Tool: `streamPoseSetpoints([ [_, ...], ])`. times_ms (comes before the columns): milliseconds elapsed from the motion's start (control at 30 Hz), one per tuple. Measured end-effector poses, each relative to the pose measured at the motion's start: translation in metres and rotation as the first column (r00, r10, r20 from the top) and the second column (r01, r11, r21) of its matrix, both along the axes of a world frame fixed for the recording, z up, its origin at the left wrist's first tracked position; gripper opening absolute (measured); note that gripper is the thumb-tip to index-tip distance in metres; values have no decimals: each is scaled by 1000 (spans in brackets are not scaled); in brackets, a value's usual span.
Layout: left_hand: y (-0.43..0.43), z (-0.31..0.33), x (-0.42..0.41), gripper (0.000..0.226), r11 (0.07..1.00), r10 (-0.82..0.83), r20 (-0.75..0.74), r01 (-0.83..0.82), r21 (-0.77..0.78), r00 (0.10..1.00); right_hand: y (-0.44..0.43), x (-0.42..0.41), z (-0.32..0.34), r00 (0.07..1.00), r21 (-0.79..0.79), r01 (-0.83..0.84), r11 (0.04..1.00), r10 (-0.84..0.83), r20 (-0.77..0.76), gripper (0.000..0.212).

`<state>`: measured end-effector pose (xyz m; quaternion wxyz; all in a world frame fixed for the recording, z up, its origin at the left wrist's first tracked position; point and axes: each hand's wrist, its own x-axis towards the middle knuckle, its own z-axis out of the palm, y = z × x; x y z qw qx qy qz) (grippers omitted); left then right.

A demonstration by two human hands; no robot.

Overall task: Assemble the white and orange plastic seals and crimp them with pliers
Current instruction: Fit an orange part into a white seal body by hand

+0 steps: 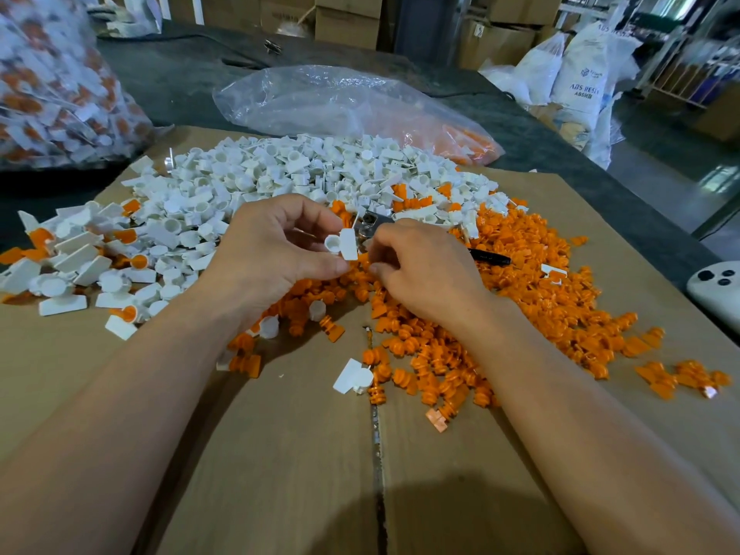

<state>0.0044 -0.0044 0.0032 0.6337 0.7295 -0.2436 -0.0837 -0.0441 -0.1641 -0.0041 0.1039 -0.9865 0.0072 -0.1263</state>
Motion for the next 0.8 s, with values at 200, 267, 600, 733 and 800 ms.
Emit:
streamPoseSetpoints([
  [200,0,0,0,33,1000,-9,0,9,-10,1000,0,0,2,998,136,21,991,-28,53,10],
  [267,0,0,0,33,1000,-15,2,15,-6,1000,0,-1,3,997,175,15,984,-29,78,8],
  [600,0,-1,0,32,1000,-9,19,9,15,1000,2,-7,7,967,432,-94,897,-22,255,19],
  [733,0,0,0,32,1000,-18,20,18,13,1000,4,-7,7,957,478,-147,866,2,292,33],
  [800,0,0,-1,32,1000,-22,28,21,16,999,4,-7,7,953,473,-158,867,9,302,34],
])
